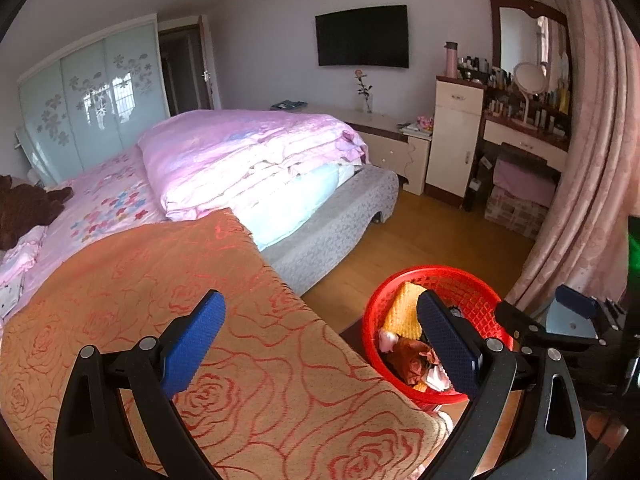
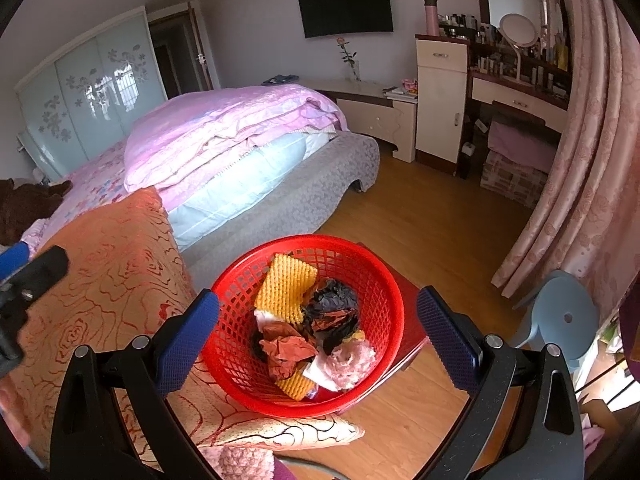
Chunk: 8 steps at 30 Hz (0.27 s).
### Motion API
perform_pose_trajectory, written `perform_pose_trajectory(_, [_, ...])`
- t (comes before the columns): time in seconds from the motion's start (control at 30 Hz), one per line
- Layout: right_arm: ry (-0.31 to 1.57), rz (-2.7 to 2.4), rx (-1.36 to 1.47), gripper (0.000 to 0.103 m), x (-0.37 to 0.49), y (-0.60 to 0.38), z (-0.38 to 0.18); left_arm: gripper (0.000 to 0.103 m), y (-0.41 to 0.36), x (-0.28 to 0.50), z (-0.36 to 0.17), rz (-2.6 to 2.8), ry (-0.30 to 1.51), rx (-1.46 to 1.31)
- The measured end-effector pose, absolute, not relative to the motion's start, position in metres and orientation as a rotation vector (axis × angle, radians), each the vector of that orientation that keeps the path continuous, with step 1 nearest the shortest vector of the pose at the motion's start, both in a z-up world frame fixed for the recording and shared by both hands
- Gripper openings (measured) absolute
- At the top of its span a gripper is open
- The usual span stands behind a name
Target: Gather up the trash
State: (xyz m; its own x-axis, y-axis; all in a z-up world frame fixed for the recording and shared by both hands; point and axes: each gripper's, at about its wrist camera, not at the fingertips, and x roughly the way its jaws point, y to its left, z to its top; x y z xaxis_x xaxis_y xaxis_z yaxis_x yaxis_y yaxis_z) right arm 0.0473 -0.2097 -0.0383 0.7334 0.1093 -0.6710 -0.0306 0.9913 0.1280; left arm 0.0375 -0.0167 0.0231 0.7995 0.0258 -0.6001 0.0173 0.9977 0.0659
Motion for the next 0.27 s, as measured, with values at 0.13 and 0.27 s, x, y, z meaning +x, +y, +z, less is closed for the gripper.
perform_pose_trajectory(0.13, [0.759, 0.143, 0.07, 0.096, 0.042, -0.18, -0.04, 0.094, 0.028, 0.032, 0.027, 0.113, 0.637, 0.03])
perform_pose_trajectory(0.27, [0.822, 0.348, -0.003, 0.096, 0.032, -0.103, -0.049, 0.094, 0.086, 0.016, 0.022, 0.287, 0.647, 0.002])
